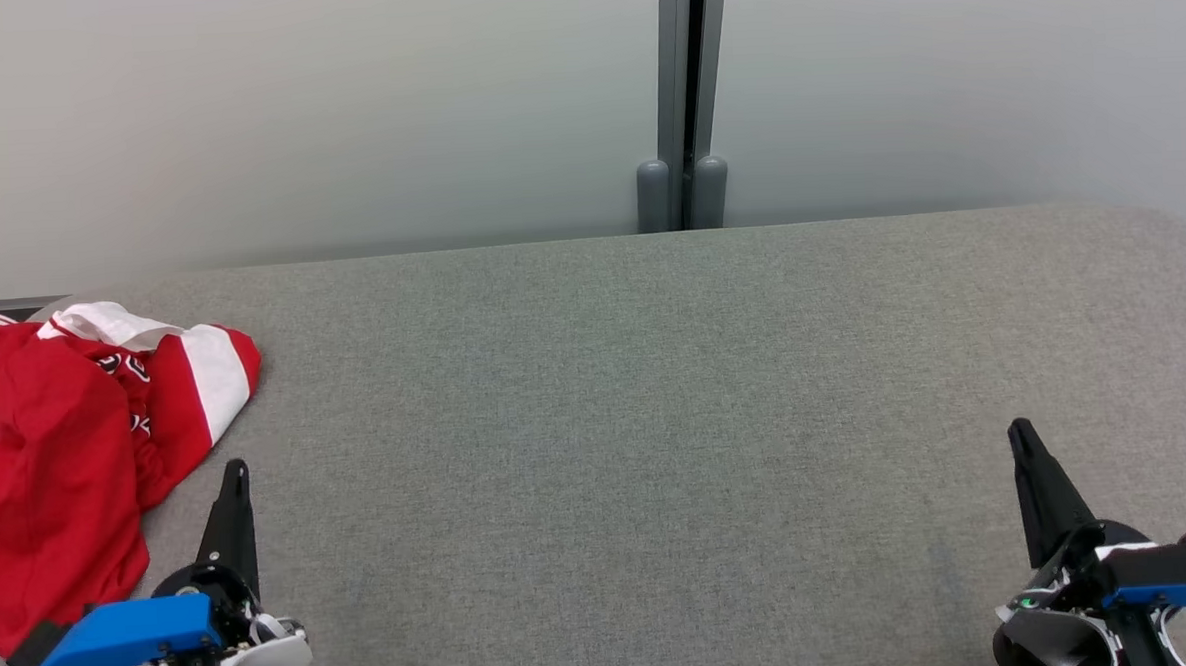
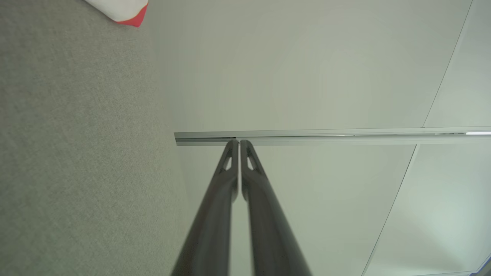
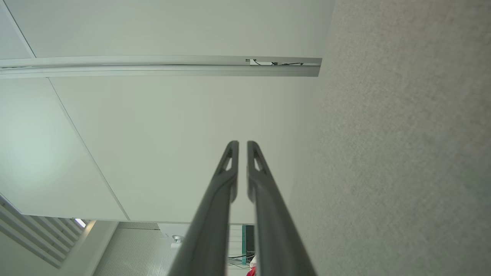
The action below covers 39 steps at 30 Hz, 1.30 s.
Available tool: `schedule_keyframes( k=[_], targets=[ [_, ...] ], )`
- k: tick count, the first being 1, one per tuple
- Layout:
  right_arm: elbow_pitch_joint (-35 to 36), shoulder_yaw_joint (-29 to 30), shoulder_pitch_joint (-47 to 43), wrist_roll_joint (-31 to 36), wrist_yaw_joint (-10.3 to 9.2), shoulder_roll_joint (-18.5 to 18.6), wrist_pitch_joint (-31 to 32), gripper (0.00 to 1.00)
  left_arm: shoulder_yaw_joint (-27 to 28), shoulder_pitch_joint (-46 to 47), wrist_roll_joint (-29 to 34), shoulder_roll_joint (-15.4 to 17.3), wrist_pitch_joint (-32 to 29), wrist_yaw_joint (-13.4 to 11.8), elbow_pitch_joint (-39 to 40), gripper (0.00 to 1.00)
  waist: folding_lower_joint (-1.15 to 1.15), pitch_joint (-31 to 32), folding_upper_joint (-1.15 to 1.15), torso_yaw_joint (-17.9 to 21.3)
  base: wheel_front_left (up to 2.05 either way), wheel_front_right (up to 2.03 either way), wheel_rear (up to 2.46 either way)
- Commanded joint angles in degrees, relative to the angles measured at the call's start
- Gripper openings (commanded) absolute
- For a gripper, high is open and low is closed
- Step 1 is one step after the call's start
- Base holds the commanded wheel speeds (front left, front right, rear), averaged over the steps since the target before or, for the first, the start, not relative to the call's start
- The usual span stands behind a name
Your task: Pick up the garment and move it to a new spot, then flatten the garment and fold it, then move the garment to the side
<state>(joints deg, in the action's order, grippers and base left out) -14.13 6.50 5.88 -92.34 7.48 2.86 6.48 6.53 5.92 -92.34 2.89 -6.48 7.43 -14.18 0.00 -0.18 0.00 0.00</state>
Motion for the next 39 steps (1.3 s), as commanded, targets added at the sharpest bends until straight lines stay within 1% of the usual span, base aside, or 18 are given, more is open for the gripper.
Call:
schedule_keyframes(
  k=[1,5,10,16,26,39],
  targets=[
    [-0.1,0.0,0.0,0.0,0.01,0.0,0.0,1.00,0.0,0.0,0.0,0.0,0.0,0.0,-0.1,1.00,0.00,0.0,0.00,0.0,0.00,0.00,0.00],
    [-1.5,-0.2,-1.6,0.1,-0.01,-0.2,-0.3,1.00,-0.2,-1.8,0.1,-0.3,0.3,0.0,-1.6,1.00,0.00,0.0,0.00,0.0,0.00,0.00,0.00],
    [-0.7,-0.7,-1.7,1.2,-0.01,-0.2,-1.8,1.00,-1.1,-1.5,0.8,-0.2,1.8,0.0,-0.6,1.00,0.00,-0.1,0.00,0.0,0.00,0.00,0.00],
    [0.5,-1.3,-1.7,4.3,0.00,-0.2,-3.5,1.00,-1.3,-1.1,4.0,-0.2,3.5,0.0,0.2,1.00,0.00,-0.2,0.00,-0.1,0.00,0.00,0.00],
    [2.3,-2.5,-1.7,13.0,0.01,-0.1,-6.0,1.00,-1.6,-0.3,14.4,-0.1,6.0,-0.1,1.9,1.00,0.00,-0.2,0.00,-0.2,0.00,0.00,0.00],
    [4.8,-4.0,-1.7,26.3,0.02,0.5,-9.0,1.00,-4.3,0.2,30.4,-0.1,8.9,-2.0,4.1,1.00,0.00,-0.2,0.00,-0.5,0.00,0.00,0.00]
  ],
)
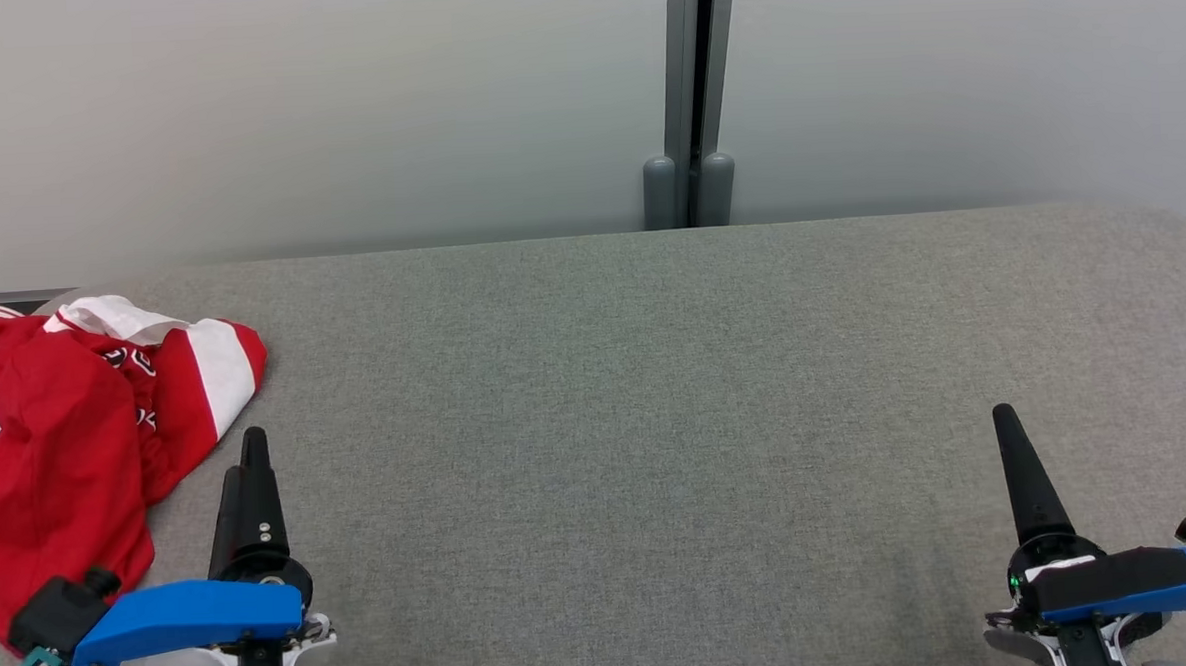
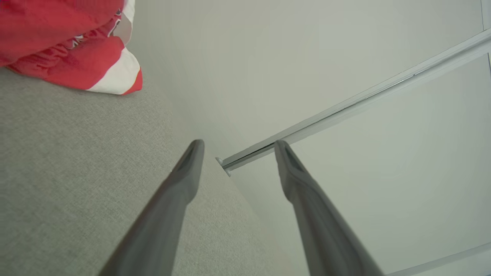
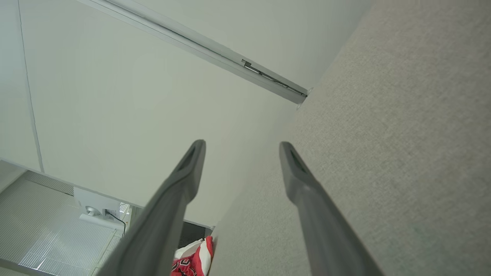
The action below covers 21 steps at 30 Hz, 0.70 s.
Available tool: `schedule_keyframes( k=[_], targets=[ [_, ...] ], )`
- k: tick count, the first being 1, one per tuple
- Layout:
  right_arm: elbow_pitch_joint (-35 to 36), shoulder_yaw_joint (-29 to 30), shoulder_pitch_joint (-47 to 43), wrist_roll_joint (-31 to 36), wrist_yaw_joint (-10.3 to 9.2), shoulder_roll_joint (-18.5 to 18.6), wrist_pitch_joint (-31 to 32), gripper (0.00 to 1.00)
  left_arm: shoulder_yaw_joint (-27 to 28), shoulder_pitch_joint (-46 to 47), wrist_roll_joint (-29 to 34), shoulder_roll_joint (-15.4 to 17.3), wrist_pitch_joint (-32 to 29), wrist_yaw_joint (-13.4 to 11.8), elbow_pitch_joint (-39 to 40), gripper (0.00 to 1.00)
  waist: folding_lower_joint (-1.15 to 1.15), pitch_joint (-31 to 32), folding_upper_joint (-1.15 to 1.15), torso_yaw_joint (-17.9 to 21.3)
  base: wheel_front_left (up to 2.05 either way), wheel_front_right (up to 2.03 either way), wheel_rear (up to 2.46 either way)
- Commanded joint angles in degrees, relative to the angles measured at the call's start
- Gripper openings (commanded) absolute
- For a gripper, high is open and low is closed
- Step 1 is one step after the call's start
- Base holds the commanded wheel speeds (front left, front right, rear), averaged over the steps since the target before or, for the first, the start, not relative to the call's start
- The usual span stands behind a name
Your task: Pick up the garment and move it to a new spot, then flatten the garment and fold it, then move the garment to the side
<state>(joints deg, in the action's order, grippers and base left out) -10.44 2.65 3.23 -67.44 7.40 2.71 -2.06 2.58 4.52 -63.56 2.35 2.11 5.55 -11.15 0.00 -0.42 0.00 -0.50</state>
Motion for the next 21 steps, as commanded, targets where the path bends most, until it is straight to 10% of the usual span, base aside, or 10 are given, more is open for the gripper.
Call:
schedule_keyframes(
  k=[1,21],
  targets=[
    [1.3,-0.3,0.9,2.4,0.09,0.7,-0.6,1.00,-0.6,1.7,2.8,0.5,0.6,-0.3,1.1,1.00,0.00,0.0,0.00,0.0,0.00,0.00,0.00],
    [1.8,-1.7,0.5,21.2,0.11,0.9,-4.4,1.00,-3.7,2.3,25.1,0.8,4.3,-3.3,-0.4,1.00,0.00,0.3,0.00,-0.6,0.00,0.00,0.00]
  ],
)
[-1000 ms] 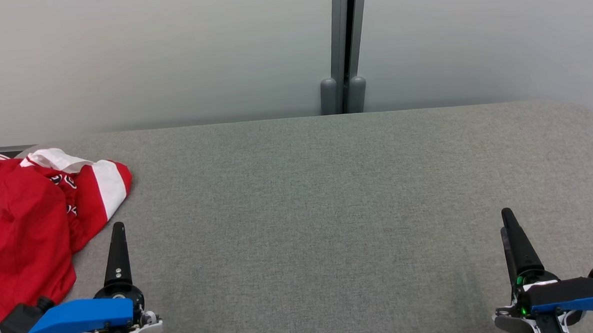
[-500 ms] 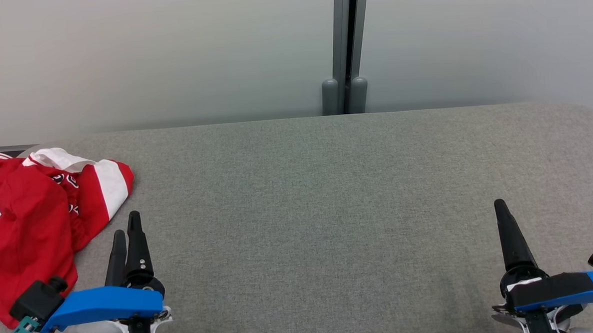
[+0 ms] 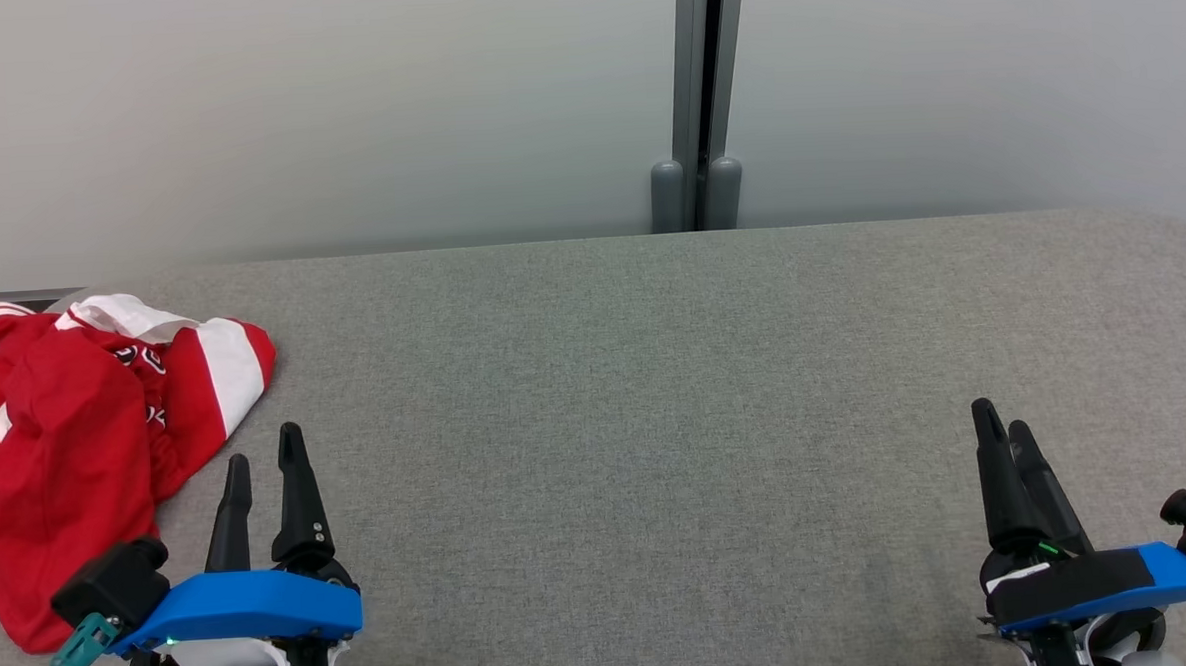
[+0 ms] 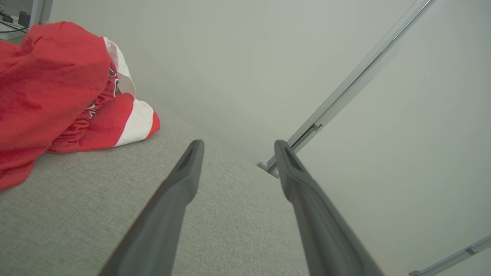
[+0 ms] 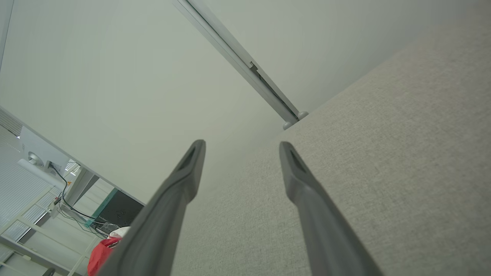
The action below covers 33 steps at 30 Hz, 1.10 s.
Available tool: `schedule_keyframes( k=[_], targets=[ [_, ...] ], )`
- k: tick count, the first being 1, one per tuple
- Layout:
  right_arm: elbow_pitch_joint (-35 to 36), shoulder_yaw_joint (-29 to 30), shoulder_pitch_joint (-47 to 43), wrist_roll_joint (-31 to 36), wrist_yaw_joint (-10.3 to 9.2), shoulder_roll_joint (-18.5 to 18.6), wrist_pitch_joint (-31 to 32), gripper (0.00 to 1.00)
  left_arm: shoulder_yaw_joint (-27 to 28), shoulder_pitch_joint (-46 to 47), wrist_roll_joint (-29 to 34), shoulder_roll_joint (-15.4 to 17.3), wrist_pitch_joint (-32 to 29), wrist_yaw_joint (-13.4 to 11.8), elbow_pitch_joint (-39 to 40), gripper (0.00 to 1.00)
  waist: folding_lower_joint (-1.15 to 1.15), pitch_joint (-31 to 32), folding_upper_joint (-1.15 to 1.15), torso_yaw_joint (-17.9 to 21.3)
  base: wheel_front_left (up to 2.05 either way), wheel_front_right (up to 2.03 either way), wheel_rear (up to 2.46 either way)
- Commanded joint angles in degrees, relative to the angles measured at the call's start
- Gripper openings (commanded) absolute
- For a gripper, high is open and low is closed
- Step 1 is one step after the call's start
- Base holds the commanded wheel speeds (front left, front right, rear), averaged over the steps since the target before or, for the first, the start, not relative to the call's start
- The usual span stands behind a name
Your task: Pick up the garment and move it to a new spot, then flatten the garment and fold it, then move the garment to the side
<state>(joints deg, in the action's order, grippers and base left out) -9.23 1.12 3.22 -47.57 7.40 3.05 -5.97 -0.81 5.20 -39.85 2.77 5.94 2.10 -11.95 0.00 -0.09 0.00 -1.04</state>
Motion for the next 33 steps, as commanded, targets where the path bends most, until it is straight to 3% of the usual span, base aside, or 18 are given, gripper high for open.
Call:
schedule_keyframes(
  k=[1,33],
  targets=[
    [0.6,-0.2,0.5,2.0,0.11,0.6,-0.6,1.00,-0.4,1.7,2.1,0.3,0.7,0.2,0.3,1.00,0.00,0.0,0.00,-0.1,0.00,0.00,0.00],
    [0.0,-1.3,-0.7,21.5,0.13,0.7,-5.2,1.00,-3.7,2.2,21.6,1.2,5.2,-1.9,-2.6,1.00,0.00,0.4,0.00,-0.6,0.00,0.00,0.00]
  ],
)
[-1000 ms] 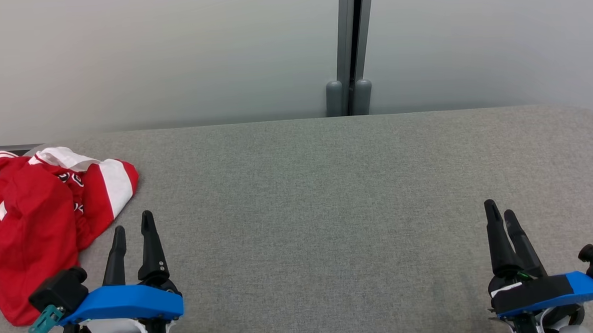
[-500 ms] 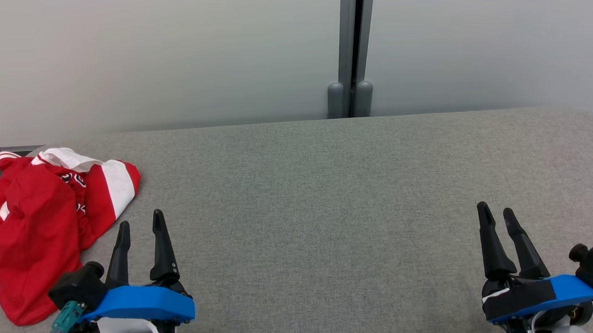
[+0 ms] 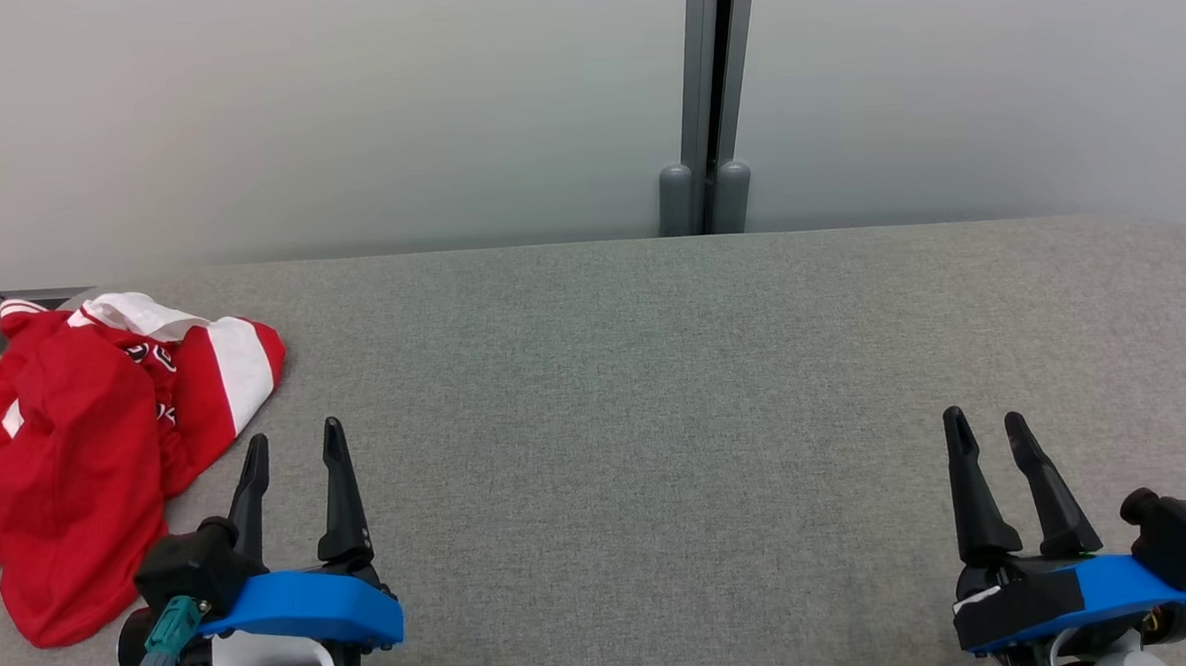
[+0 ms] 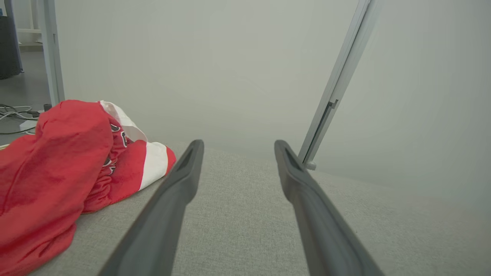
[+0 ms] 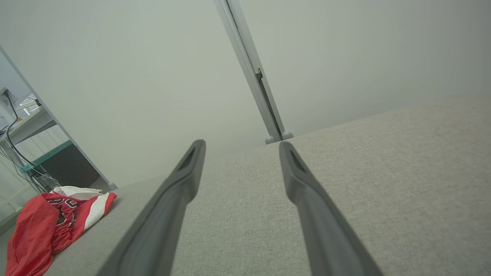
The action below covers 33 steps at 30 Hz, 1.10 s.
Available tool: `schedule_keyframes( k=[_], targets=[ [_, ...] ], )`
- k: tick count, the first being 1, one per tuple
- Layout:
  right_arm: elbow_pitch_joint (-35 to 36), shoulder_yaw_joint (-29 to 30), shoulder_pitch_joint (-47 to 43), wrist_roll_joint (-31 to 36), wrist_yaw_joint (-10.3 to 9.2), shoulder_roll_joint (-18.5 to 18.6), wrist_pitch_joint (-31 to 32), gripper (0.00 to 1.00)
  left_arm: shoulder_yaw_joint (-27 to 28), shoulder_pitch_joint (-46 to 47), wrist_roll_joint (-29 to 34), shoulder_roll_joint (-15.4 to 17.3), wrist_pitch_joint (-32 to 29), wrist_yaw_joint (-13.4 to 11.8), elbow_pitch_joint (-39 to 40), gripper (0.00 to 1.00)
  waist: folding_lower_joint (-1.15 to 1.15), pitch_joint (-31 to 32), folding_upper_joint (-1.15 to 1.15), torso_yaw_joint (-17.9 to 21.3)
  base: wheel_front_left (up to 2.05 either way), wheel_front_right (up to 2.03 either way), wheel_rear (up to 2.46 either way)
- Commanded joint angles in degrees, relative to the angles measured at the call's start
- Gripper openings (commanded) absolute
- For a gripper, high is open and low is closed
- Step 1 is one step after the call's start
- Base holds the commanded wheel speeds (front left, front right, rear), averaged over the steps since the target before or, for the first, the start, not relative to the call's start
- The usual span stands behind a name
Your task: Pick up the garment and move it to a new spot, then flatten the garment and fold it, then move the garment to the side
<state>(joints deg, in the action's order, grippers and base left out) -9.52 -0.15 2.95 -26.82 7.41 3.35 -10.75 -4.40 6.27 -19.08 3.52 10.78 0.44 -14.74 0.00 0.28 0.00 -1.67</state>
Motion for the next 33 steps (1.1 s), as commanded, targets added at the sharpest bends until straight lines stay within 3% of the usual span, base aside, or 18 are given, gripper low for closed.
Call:
schedule_keyframes(
  k=[1,33],
  targets=[
    [0.3,-0.1,-0.5,1.3,0.12,0.4,-0.6,1.00,-0.2,1.2,1.3,0.5,0.6,-0.3,0.1,1.00,0.00,0.0,0.00,0.0,0.00,0.00,0.00],
    [-1.0,0.2,-0.7,16.5,0.09,0.2,-4.1,1.00,-1.7,1.8,13.8,0.9,4.1,-1.0,-3.0,1.00,0.00,0.4,0.00,-0.8,0.00,0.00,0.00]
  ],
)
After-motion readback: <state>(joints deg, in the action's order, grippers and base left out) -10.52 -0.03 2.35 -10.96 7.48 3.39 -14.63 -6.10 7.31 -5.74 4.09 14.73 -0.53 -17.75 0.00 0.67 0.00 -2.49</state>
